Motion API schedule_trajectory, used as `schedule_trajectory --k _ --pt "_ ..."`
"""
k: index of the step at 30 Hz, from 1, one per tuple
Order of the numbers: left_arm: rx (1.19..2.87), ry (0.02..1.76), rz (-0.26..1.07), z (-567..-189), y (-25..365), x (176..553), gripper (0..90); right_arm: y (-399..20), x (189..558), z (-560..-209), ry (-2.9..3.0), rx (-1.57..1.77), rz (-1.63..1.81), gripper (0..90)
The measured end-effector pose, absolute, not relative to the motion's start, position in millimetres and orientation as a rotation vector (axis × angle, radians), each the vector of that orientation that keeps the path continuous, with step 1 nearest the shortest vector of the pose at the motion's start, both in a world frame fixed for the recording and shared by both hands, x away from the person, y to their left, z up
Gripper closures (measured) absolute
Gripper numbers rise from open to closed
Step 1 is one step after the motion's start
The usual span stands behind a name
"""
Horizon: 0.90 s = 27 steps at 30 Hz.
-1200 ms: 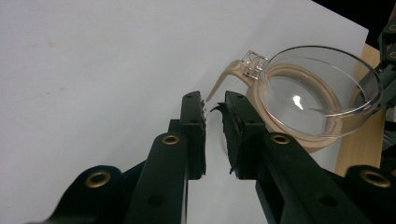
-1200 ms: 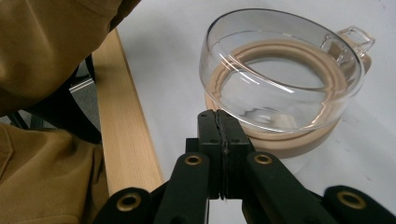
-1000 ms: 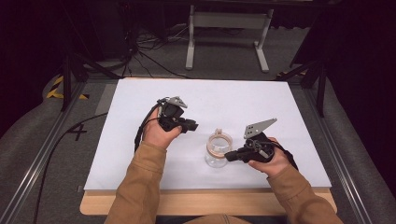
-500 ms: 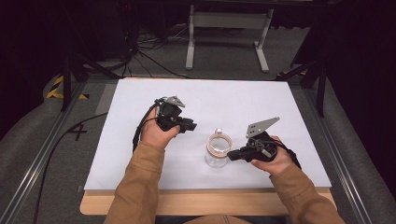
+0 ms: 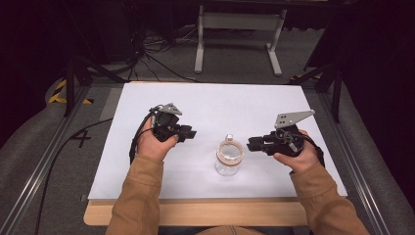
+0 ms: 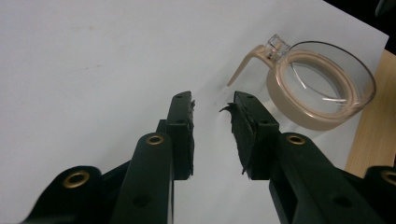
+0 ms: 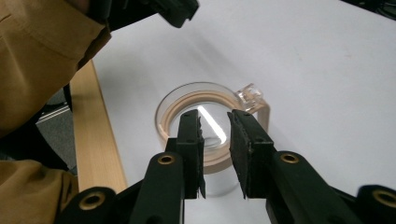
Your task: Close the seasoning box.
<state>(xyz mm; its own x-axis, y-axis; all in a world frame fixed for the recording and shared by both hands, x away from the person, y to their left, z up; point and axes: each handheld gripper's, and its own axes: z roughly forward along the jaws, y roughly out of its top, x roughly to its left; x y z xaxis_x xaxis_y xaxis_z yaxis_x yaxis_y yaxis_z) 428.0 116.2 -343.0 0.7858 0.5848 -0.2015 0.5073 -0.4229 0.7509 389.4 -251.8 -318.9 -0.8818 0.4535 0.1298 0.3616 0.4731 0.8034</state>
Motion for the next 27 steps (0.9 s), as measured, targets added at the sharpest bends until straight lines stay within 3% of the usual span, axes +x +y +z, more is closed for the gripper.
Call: schedule_trajectory --k 12,27 --pt "2.081 0.892 0.143 -355.6 141.7 426.0 64.2 -287.0 421.2 -321.5 2.483 0.853 1.312 63.3" --pt "2.099 0.990 0.166 -388.7 152.8 446.5 60.2 -332.1 460.1 -372.5 2.432 1.036 1.157 51.0"
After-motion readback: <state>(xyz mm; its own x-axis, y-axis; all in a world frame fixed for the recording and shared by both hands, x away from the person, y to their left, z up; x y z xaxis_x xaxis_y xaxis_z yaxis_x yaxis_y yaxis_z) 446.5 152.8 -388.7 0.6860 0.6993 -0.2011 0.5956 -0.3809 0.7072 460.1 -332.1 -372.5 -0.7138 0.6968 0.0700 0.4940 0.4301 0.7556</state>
